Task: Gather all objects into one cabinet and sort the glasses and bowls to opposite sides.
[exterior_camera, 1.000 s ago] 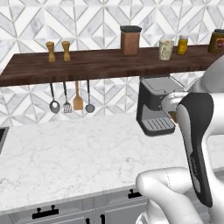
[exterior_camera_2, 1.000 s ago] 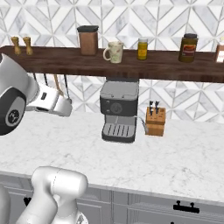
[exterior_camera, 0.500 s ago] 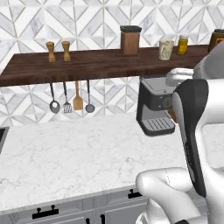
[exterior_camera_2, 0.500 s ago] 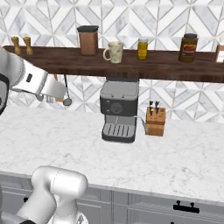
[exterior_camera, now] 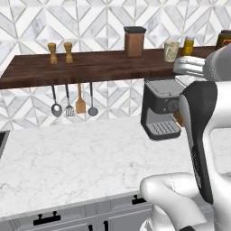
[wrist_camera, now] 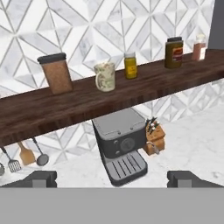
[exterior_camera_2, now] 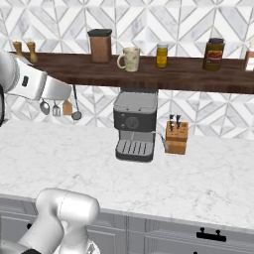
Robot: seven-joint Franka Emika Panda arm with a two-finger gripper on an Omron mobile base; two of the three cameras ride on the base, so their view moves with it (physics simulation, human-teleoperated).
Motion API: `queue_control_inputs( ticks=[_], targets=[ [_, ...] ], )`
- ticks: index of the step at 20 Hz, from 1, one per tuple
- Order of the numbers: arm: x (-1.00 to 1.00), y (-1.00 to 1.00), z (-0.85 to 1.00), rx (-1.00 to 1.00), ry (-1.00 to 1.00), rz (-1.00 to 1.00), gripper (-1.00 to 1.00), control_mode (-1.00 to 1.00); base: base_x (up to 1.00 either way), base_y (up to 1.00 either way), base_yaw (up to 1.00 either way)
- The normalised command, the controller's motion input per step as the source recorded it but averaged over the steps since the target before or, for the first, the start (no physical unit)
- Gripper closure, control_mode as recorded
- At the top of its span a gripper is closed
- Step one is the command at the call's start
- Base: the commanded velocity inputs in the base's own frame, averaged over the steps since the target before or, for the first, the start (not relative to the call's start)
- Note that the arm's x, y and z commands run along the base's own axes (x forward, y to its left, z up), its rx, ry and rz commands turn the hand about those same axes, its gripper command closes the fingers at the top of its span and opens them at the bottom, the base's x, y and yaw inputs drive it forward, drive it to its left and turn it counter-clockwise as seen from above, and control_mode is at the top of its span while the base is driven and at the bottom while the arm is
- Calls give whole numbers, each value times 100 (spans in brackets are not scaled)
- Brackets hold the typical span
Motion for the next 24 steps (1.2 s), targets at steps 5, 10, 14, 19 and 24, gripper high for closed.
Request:
queue_control_inputs(
  ticks=[5,10,14,19,24],
  targets=[
    [34,10,1,-1,-22,-1,-100,-100,0,0,0],
    [53,1,0,0,-13,-3,-100,-100,0,0,0],
    [67,0,5,0,-6,-5,-100,-100,0,0,0],
    [69,0,20,0,1,-10,-100,-100,0,0,0],
    [58,0,21,0,9,-9,-100,-100,0,0,0]
  ],
)
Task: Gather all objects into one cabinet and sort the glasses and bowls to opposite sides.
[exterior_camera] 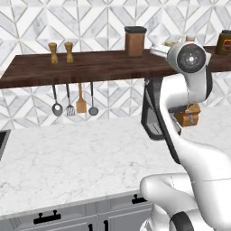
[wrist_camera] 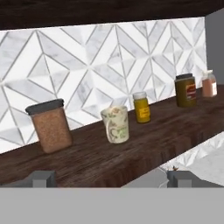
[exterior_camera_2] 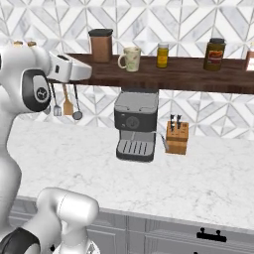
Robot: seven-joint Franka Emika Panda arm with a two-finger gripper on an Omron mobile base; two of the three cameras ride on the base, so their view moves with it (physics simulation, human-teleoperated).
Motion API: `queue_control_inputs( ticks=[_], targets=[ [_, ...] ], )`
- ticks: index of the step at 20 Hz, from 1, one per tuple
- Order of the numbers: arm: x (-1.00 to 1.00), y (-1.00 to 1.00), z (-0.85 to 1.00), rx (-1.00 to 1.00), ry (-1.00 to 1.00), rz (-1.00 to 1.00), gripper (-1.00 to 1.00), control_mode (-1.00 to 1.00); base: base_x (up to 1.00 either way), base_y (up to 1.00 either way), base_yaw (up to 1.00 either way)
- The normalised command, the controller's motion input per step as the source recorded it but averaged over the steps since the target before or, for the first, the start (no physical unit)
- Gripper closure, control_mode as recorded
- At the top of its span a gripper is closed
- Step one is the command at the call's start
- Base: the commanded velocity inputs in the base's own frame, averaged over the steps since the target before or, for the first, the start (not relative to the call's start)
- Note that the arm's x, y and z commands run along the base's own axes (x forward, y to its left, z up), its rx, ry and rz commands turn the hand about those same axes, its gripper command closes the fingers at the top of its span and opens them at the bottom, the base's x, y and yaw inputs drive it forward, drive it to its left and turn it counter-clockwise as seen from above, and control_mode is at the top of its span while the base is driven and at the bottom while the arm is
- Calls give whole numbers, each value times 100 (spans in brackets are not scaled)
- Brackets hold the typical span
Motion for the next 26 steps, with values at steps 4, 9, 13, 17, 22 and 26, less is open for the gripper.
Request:
queue_control_inputs(
  ticks=[4,9,13,17,22,26],
  targets=[
    [52,-2,12,0,18,-4,-100,-100,0,0,0],
    [47,-1,2,0,13,-2,-100,-100,0,0,0],
    [37,0,11,0,9,-1,-100,-100,0,0,0],
    [35,-3,2,0,6,-1,-100,-100,0,0,0],
    [30,-14,0,0,0,-5,-100,-100,0,0,0],
    [14,-25,-21,0,0,-7,-100,-100,0,0,0]
  ],
)
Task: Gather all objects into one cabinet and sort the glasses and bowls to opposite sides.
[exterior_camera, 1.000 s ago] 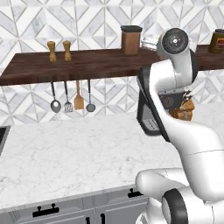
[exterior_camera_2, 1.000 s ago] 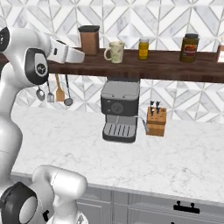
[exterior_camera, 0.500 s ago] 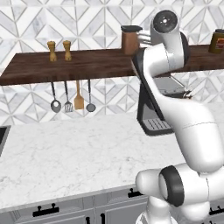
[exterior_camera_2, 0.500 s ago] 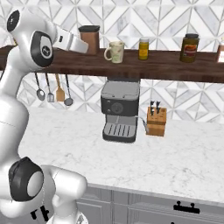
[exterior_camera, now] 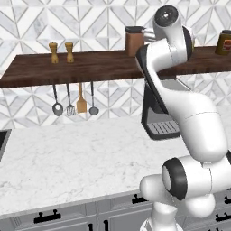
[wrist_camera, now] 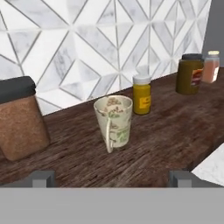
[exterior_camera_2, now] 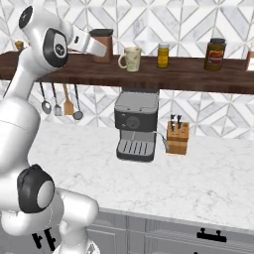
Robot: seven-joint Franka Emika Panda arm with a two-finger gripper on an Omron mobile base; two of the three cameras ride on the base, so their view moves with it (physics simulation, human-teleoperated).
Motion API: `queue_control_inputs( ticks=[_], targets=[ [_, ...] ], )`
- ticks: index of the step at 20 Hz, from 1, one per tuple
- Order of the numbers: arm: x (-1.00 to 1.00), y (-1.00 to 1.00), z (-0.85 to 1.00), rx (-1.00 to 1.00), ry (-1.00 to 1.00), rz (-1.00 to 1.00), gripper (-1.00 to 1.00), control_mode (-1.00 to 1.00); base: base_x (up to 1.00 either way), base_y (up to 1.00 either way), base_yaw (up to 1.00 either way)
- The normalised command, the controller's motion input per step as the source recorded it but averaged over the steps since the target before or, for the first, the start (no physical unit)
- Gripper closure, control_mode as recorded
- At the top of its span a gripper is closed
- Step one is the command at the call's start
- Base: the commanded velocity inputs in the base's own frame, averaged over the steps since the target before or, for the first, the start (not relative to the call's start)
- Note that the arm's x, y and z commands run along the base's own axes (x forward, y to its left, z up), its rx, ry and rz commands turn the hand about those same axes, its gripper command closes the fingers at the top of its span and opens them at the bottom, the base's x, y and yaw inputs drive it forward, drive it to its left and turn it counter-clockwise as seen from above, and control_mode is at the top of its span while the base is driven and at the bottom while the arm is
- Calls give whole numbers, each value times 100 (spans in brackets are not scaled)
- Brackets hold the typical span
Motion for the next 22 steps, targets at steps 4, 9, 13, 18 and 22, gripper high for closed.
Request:
queue_control_inputs(
  ticks=[4,9,13,18,22],
  targets=[
    [0,-20,-53,0,-4,-8,-100,-100,0,0,0],
    [12,-7,-32,0,-4,-9,-100,-100,0,0,0],
    [43,-5,-7,0,0,-4,-100,-100,0,0,0],
    [39,-3,0,0,0,-2,-100,-100,0,0,0],
    [27,-1,0,0,0,-2,-100,-100,0,0,0]
  ],
)
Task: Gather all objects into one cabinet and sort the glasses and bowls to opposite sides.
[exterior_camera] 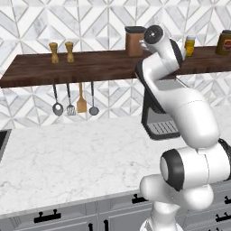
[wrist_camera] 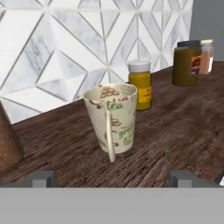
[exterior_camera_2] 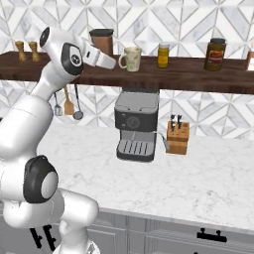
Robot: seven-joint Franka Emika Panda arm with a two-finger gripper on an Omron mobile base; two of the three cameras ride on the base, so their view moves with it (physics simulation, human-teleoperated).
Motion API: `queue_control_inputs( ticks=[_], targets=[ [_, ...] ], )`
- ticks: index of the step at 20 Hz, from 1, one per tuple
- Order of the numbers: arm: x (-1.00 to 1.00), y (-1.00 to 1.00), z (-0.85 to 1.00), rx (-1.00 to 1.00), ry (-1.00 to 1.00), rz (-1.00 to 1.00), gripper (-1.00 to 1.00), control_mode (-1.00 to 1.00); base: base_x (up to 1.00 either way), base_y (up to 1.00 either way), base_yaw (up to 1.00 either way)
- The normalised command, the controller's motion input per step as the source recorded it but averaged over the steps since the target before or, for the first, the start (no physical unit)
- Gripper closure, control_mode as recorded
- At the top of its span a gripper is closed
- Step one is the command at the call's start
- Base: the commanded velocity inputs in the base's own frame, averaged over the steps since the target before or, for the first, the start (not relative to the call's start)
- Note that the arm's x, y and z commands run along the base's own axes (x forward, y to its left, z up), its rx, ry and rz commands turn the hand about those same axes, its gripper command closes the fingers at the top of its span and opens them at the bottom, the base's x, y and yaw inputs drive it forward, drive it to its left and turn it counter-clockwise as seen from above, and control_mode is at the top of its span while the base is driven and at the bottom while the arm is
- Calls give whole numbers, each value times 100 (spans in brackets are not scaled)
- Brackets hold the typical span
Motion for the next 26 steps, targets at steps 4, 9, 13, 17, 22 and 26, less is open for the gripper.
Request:
queue_control_inputs(
  ticks=[4,9,13,17,22,26],
  targets=[
    [19,-4,0,0,1,0,-100,-100,0,0,0],
    [31,-17,0,0,1,0,-100,-100,0,0,0],
    [29,-25,0,0,0,0,-100,-100,0,0,0],
    [20,-23,0,0,0,0,-100,-100,0,0,0],
    [12,-19,-1,0,0,0,-100,-100,0,0,0],
    [2,-9,-5,0,0,0,-100,-100,0,0,0]
  ],
)
